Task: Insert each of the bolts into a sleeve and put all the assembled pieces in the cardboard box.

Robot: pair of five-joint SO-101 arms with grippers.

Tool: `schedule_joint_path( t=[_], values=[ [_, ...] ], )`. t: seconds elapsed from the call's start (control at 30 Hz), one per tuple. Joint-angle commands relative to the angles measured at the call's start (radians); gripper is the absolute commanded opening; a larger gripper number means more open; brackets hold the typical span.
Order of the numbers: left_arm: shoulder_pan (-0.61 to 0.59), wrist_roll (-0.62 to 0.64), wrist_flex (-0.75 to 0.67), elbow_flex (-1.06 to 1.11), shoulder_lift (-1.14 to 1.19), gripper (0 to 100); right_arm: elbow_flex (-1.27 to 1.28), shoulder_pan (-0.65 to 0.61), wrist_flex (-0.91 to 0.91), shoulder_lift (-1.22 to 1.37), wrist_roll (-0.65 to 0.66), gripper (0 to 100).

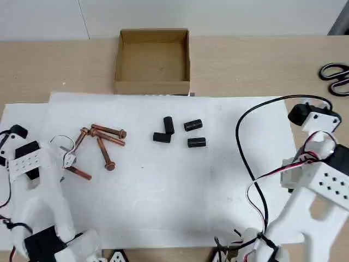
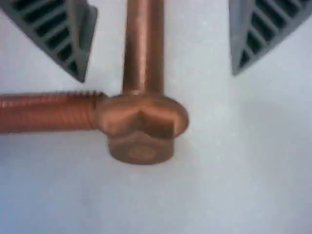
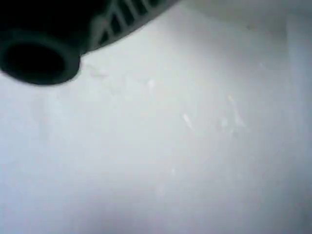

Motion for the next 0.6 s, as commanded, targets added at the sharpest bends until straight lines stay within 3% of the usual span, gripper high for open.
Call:
schedule_joint_path(
  t=[0.0, 0.3, 0.57],
  values=[
    [0.015, -0.005, -0.023, -0.012, -0.005, 19, -0.005, 0.005, 0.019, -0.035, 0.009, 0.4],
    [0.060, 0.002, -0.087, 0.007, 0.002, 19, -0.005, 0.005, 0.019, -0.035, 0.009, 0.4],
    [0.054, 0.000, -0.071, -0.031, 0.173, 19, -0.005, 0.005, 0.019, -0.035, 0.009, 0.4]
  ],
)
